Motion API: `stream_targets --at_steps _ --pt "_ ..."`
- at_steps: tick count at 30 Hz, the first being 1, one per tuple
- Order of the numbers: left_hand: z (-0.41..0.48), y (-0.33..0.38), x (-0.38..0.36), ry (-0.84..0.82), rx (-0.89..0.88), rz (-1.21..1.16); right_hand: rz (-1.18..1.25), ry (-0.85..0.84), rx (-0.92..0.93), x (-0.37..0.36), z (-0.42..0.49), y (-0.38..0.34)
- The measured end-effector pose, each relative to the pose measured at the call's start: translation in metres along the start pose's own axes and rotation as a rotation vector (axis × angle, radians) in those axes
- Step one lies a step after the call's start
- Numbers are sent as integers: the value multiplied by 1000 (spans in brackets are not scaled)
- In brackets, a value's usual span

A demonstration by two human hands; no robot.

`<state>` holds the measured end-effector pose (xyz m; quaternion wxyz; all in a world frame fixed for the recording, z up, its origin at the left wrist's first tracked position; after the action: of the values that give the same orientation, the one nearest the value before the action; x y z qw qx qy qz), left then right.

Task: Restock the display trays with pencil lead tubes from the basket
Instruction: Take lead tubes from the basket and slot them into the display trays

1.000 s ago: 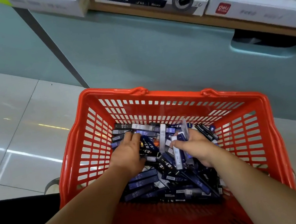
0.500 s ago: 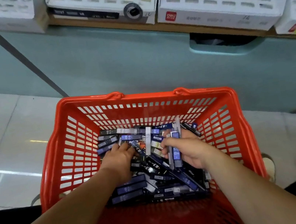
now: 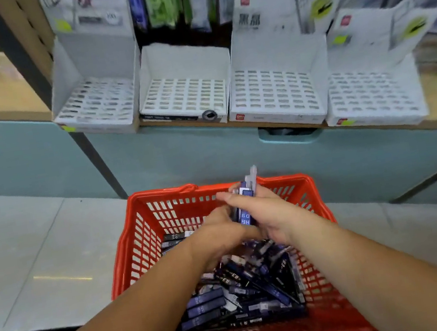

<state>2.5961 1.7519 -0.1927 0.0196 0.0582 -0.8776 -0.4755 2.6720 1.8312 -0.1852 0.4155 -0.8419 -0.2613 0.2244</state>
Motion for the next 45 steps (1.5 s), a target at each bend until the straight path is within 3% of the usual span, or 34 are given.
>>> stream_targets --at_steps 4,12,21,33,37,42,45 --pt "-32 55 -1 99 -141 -43 -99 -30 117 -15 -32 -49" --pt "-69 160 14 147 -345 219 -177 -128 203 -28 -77 -145" --pt "-42 202 10 81 -281 240 -3 -218 99 9 -54 -185" --pt "15 220 -9 -111 -309 1 139 95 373 68 -53 -213" --pt "15 224 -8 -63 -319 47 -147 317 331 96 -54 -208" --pt "14 221 4 19 -307 58 -44 248 204 110 -46 -207" --pt "13 224 4 23 -320 20 -12 195 224 109 -54 -209"
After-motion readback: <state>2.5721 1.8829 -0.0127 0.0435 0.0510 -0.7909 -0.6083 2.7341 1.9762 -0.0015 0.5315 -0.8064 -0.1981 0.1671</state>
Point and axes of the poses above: each hand's wrist, its own z-axis towards the middle knuckle, its own x-axis out of the back of the hand, y = z × x, the point moved 4 cm from there along z, towards the middle knuckle, and after that the axes turned 3 degrees about -y, right-handed, at the moved point
